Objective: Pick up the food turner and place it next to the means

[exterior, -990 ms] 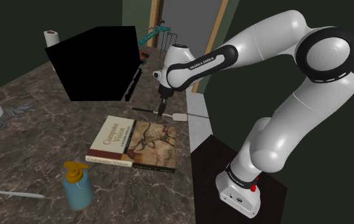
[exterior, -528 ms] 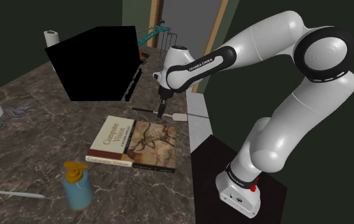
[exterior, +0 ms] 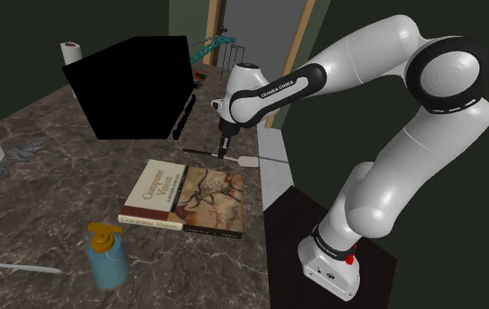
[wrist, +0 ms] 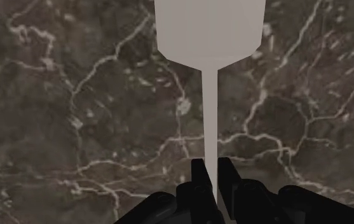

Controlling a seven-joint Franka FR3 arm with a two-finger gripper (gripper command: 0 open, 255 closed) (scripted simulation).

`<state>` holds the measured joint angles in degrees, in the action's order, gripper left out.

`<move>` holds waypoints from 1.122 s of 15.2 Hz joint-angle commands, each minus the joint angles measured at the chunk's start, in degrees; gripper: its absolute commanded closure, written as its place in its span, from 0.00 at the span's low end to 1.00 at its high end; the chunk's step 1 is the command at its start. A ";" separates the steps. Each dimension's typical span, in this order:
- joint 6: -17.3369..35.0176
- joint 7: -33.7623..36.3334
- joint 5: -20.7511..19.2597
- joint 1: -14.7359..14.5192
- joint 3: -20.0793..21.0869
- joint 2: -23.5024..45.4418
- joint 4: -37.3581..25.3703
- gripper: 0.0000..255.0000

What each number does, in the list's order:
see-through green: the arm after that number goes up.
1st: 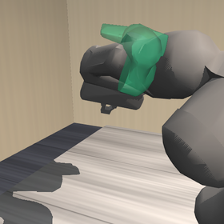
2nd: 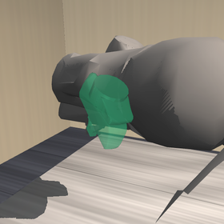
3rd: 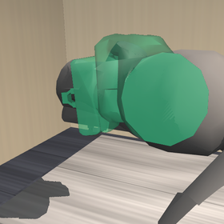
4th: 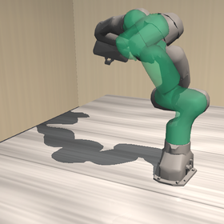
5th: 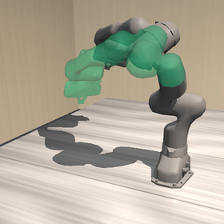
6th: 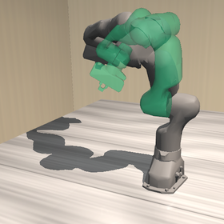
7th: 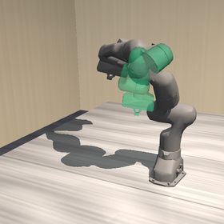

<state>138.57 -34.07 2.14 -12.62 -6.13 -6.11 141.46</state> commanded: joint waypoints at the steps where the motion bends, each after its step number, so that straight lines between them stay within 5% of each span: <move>1: 0.00 0.00 0.00 0.00 0.00 0.00 0.01 1.00; 17: -11.58 1.14 -1.16 0.22 0.27 -6.49 -5.13 1.00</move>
<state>127.79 -32.96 1.04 -12.43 -5.86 -12.18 136.68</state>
